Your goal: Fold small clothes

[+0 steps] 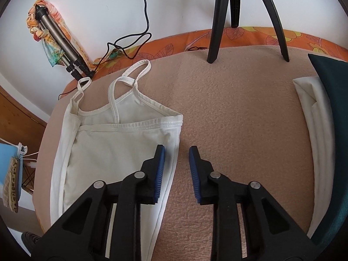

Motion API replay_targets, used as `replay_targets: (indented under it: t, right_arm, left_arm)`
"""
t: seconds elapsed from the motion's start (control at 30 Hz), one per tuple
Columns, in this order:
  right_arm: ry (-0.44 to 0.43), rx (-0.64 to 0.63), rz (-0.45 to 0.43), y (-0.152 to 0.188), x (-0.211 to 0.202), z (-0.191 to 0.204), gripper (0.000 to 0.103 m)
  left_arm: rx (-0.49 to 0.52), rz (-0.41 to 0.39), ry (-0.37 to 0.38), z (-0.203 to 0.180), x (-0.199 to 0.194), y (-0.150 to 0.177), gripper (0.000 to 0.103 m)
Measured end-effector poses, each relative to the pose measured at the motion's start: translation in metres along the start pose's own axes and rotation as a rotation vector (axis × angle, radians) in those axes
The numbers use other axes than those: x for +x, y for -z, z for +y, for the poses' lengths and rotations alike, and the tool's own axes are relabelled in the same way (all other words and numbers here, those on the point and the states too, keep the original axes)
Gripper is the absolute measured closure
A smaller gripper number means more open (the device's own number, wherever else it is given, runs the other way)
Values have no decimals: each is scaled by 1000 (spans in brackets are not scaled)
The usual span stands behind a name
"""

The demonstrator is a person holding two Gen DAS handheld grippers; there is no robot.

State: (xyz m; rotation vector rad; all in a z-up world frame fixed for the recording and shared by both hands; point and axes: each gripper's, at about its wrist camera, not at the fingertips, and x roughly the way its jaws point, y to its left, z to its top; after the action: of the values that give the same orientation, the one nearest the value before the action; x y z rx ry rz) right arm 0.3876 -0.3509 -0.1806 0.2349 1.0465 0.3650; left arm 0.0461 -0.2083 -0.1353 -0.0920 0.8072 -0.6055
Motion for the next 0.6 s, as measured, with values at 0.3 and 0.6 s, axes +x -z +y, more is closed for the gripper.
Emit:
replay_targets:
  t: [0.3, 0.6]
  right_arm:
    - [97, -16, -14, -8, -6, 25, 99]
    - [203, -163, -41, -23, -28, 104, 99]
  left_arm:
    - [-76, -32, -1, 14, -15, 7, 98]
    - [-156, -78, -32, 39, -43, 16, 98]
